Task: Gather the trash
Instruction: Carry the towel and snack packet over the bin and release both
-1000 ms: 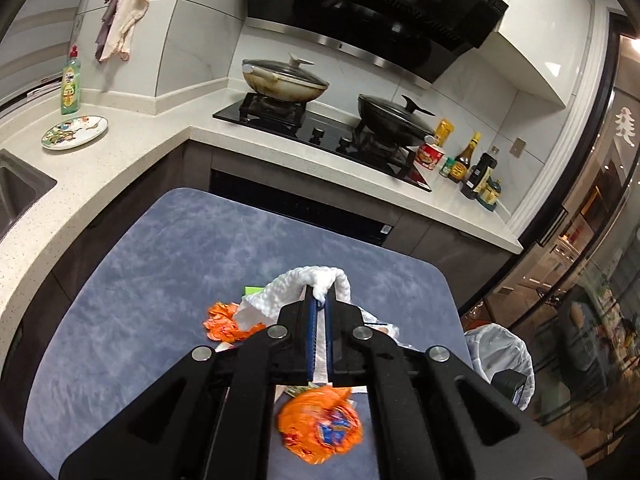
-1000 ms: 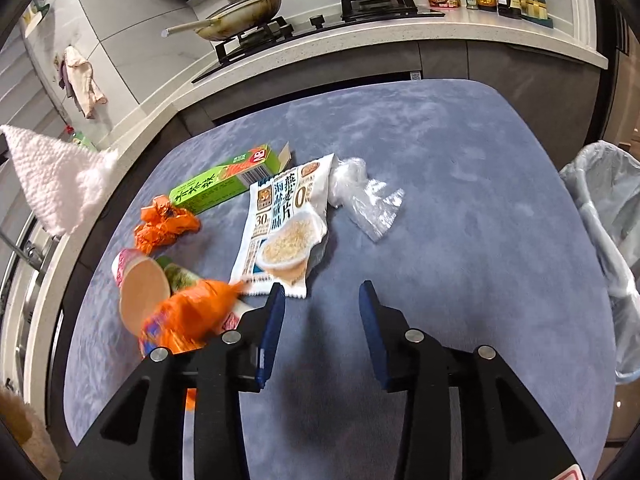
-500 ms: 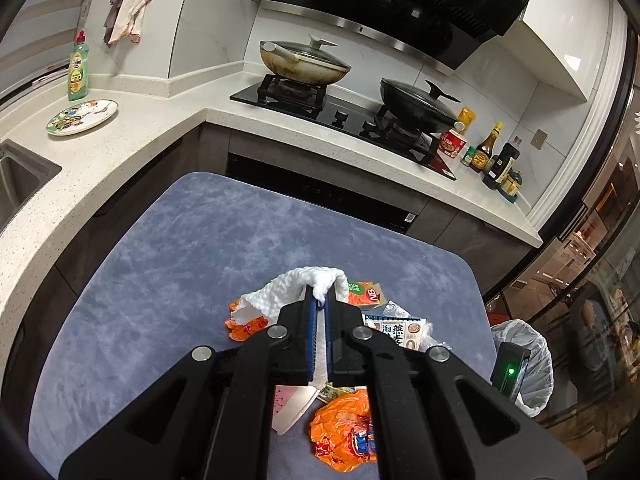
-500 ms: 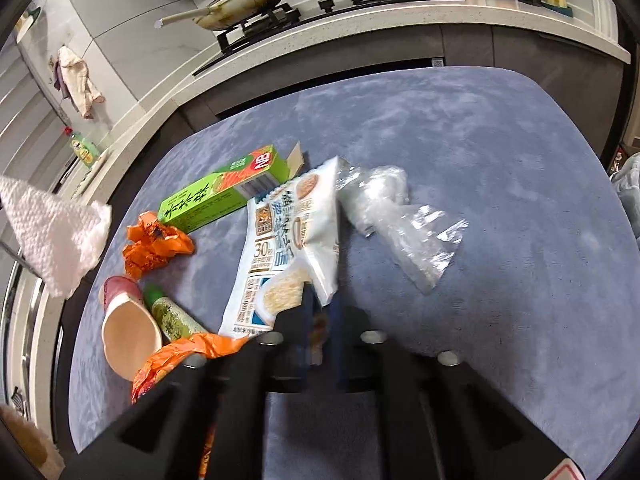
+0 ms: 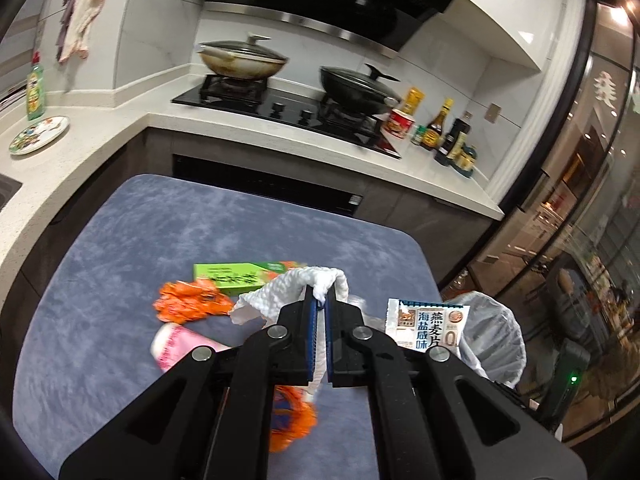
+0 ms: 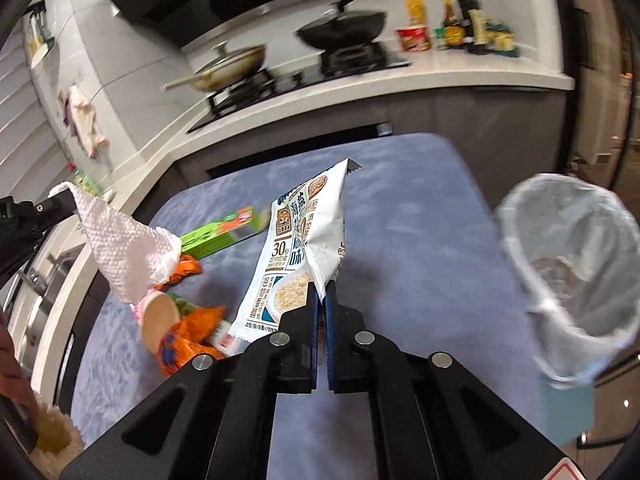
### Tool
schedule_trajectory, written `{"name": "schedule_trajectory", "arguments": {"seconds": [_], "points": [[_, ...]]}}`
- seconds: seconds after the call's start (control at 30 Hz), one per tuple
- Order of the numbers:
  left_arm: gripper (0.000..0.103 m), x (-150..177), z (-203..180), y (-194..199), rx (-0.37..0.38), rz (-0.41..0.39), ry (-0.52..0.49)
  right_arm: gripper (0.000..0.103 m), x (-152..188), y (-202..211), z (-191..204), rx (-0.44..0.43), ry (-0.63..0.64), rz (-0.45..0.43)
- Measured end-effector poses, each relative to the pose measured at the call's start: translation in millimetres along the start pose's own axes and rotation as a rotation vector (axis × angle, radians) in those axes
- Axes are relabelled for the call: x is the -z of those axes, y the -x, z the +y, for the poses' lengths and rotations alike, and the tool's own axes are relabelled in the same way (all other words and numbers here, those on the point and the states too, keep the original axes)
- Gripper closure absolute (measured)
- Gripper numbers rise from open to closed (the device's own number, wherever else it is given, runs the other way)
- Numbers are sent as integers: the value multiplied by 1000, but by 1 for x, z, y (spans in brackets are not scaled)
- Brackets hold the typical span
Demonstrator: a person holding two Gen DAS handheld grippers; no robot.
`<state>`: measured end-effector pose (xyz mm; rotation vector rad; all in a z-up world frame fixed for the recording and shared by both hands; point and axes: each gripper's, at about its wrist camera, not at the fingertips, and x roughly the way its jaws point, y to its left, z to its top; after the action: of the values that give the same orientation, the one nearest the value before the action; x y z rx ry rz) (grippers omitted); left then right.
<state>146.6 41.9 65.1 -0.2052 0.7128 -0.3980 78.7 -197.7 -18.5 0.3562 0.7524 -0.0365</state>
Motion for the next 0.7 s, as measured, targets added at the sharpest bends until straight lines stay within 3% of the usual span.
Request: {"name": "schedule_trajectory", "arguments": {"seconds": [0.33,0.5,0.7], "points": [[100,32,-128,-39,176,88,-130,99,18,65,-122,182,-148,-32],[100,42,-202,-73,269,107,-204,99,12,75,-178,253,-216,-46],[100,51,-262,-121,313,148,-241,99,3,63,-225,299,-254,-26]]}}
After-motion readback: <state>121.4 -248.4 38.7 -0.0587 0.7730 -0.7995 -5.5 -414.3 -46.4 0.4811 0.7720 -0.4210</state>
